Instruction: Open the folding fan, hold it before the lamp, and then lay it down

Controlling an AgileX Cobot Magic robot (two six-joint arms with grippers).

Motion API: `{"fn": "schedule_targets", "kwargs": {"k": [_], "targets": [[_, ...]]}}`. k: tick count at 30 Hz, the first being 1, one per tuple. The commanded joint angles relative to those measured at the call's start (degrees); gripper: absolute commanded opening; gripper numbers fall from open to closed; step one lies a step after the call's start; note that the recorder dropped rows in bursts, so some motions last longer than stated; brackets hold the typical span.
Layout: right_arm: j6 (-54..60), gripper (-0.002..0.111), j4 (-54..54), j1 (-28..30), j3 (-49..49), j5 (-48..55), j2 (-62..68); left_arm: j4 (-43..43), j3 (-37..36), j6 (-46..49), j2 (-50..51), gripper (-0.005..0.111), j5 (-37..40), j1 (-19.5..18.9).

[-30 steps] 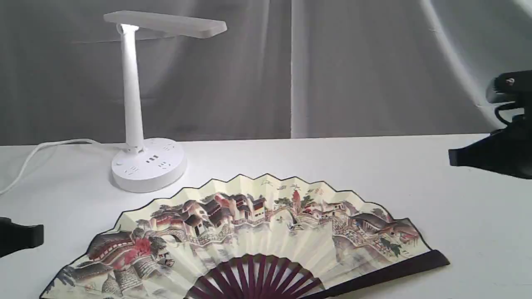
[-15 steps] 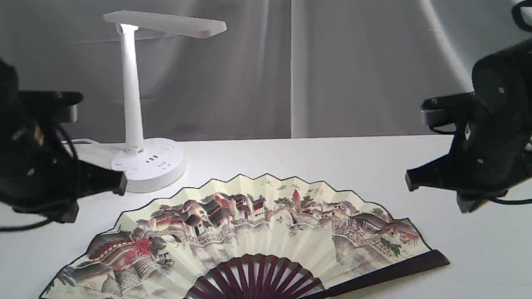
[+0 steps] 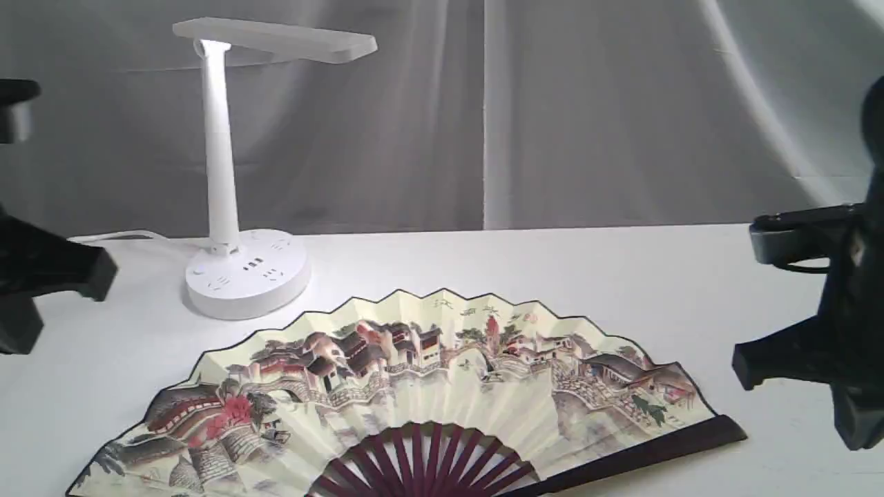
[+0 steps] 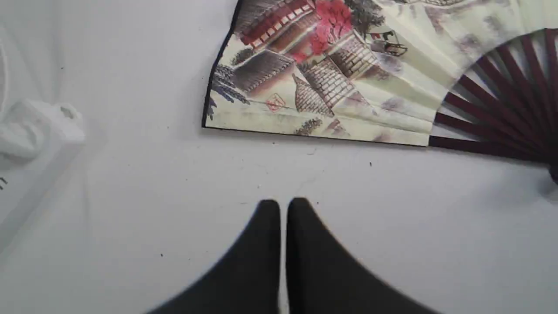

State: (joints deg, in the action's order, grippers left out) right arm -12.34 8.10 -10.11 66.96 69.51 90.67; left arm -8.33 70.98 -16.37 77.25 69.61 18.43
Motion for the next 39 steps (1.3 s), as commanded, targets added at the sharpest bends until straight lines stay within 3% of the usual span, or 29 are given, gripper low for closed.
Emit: {"fn": "schedule_targets", "kwargs": {"k": [1,10,22,28,35,39], "targets": [[-0.1,0.0,-2.3,0.3,-4.2,0.5,-8.6,-1.1,-3.6,0.1,-7.6,0.0,0.3,-0.2],[0.6,0.0,-11.8,0.3,-10.5,0.5,-34.4,0.7,-15.1,0.5,-36.3,0.0,0.3,-0.2],[0.6,0.0,-12.1,0.3,-11.2,0.5,-72.4,5.4,-15.4,-0.4,-76.9,0.0,0.3,-0.2],[0.6,0.0,-10.8,0.3,-11.1,0.5,-90.7,6.7,-9.5,1.4,-77.3,0.0,0.3,-0.3],[2.9,0.0,-11.7,0.3,-8.8,0.5,-90.7,-3.9,-4.3,1.3,-77.3,0.0,0.3,-1.9],[2.9,0.0,-10.6,0.3,-10.4,-8.2,-90.7,-9.5,-5.8,-0.5,-77.3,0.0,0.3,-1.9]]}}
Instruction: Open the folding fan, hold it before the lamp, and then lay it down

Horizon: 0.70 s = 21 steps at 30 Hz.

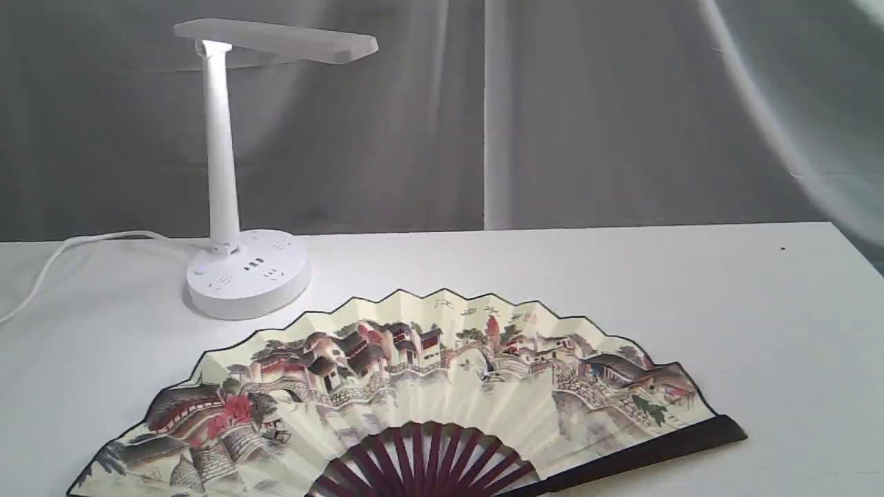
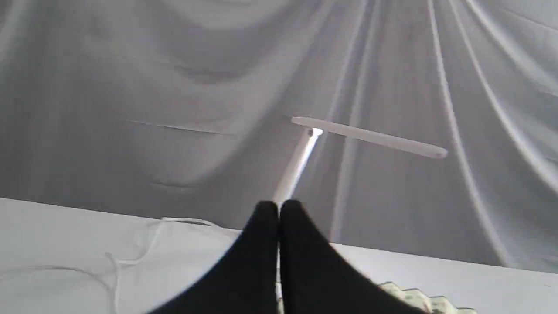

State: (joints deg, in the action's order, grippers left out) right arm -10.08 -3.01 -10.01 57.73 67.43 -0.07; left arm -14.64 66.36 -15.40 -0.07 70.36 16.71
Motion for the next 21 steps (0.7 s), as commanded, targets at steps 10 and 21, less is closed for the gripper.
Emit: {"fn": "schedule_targets", "kwargs": {"k": [10,21], "targets": [[0.7,0.0,-0.2,0.2,-18.1,-31.0,0.1,-5.0,-19.3,-2.6,0.1,0.0,-18.5,-0.2],[1.7,0.0,-5.7,0.2,-41.2,-57.8,0.1,-12.5,-49.2,-8.0,0.1,0.0,-47.0,-0.2]]}}
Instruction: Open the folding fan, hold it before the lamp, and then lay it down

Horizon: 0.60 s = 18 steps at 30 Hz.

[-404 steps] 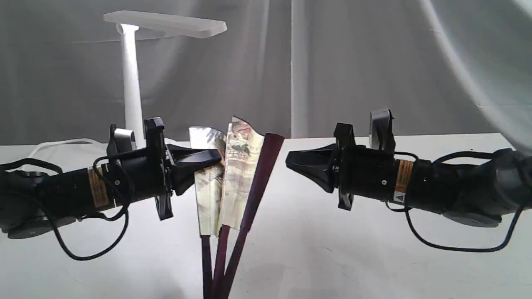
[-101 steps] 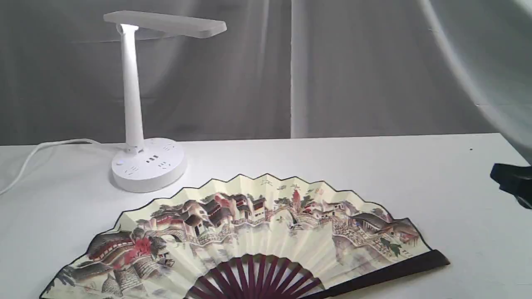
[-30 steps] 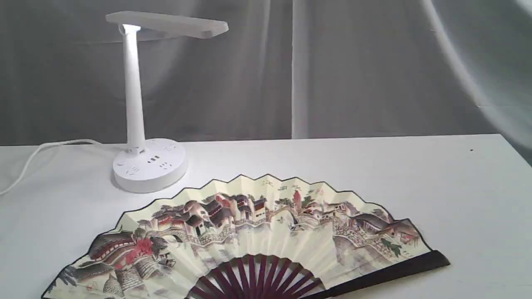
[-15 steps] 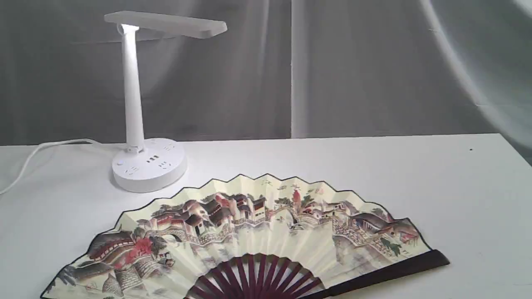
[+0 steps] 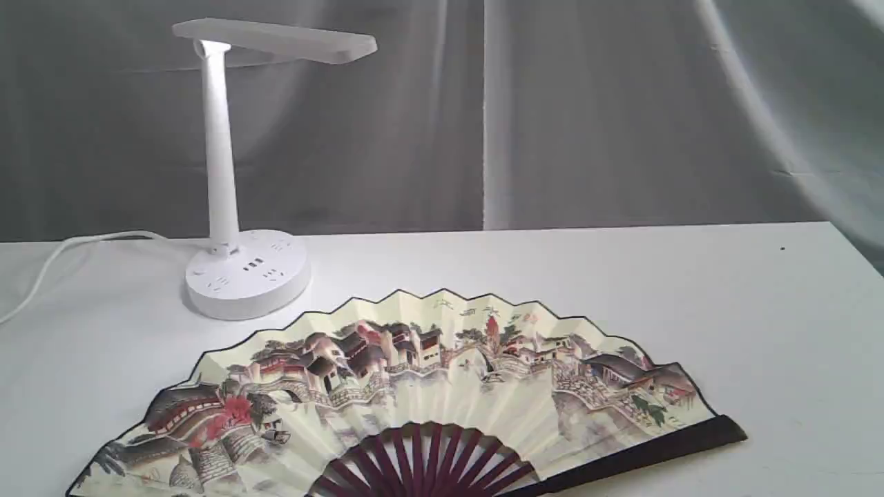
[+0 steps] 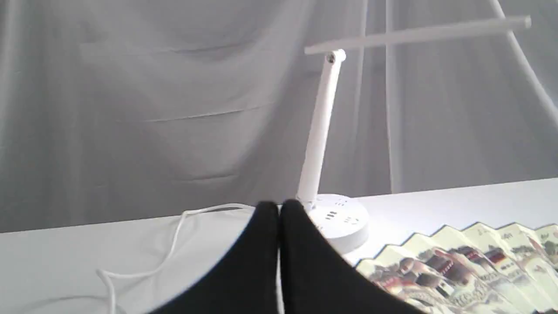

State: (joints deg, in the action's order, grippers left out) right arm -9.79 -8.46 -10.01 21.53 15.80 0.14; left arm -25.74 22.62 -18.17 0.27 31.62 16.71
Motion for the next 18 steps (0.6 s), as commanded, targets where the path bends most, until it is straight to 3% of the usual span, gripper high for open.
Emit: {"fn": "schedule_targets", "kwargs": {"k": [1,3,6,8,11,12,18], "targets": [[1.4,0.0,1.6,0.2,-7.0,-7.6,-0.1,-1.4,-7.2,-9.0,-0.3,0.0,-10.4,-0.2],[1.4,0.0,6.4,0.2,-10.4,-10.1,-0.1,-1.4,-11.8,-20.8,-0.3,0.0,-16.6,-0.2],[0.8,0.0,6.7,0.2,-15.3,-13.4,-0.1,-1.7,-16.3,-29.0,-0.3,0.0,-14.9,-0.2],[2.1,0.0,8.5,0.2,-18.6,-15.0,-0.1,-6.1,-19.7,-29.8,-0.3,0.0,-12.3,-0.2],[3.8,0.0,10.2,0.2,-21.5,-18.2,-0.1,-18.7,-22.6,-31.3,-0.3,0.0,-15.7,-0.2],[3.8,0.0,10.4,0.2,-21.5,-12.9,-0.1,-21.1,-22.6,-31.1,-0.3,0.0,-15.1,-0.2],[3.0,0.0,10.4,0.2,-21.5,-7.0,-0.1,-22.1,-22.6,-31.2,-0.3,0.0,-14.4,-0.2]]}}
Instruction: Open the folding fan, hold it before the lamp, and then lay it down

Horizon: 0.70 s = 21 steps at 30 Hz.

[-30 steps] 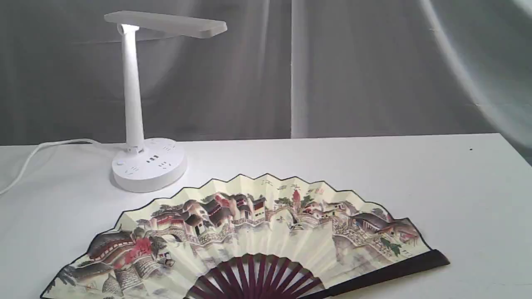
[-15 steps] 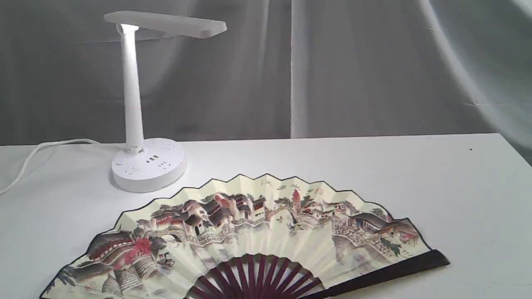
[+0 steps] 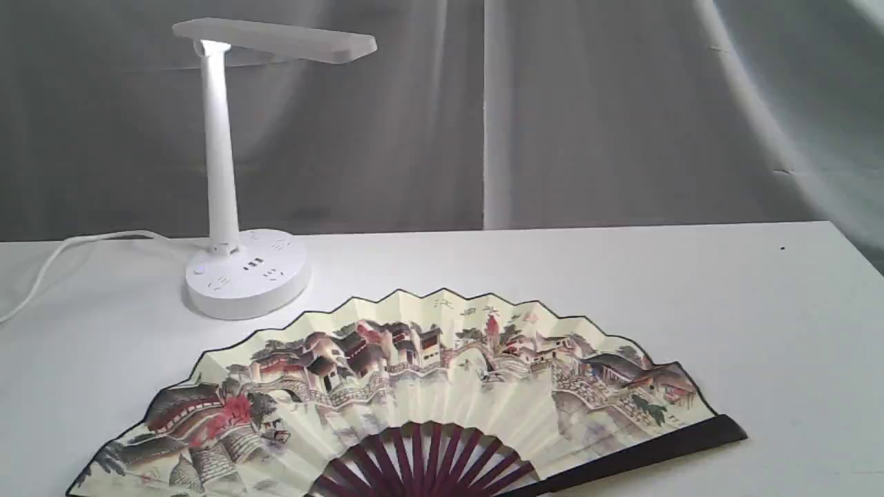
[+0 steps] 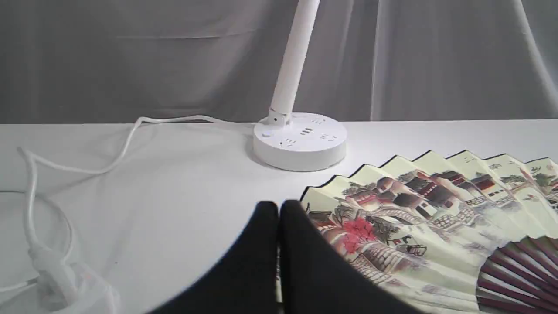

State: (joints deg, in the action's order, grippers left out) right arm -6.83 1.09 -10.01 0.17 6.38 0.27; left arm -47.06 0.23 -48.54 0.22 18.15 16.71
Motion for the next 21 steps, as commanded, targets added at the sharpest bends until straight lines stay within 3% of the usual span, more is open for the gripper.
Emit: {"fn": "schedule_targets", "kwargs": {"k": [1,21], "targets": [[0.0,0.0,0.8,0.2,-0.2,3.3,-0.3,-0.2,-0.2,-0.8,-0.2,0.0,-1.3,-0.2],[0.1,0.0,-4.5,0.2,-0.2,4.5,-0.3,0.0,-0.2,-0.9,-0.2,0.0,-1.9,-0.2]]}}
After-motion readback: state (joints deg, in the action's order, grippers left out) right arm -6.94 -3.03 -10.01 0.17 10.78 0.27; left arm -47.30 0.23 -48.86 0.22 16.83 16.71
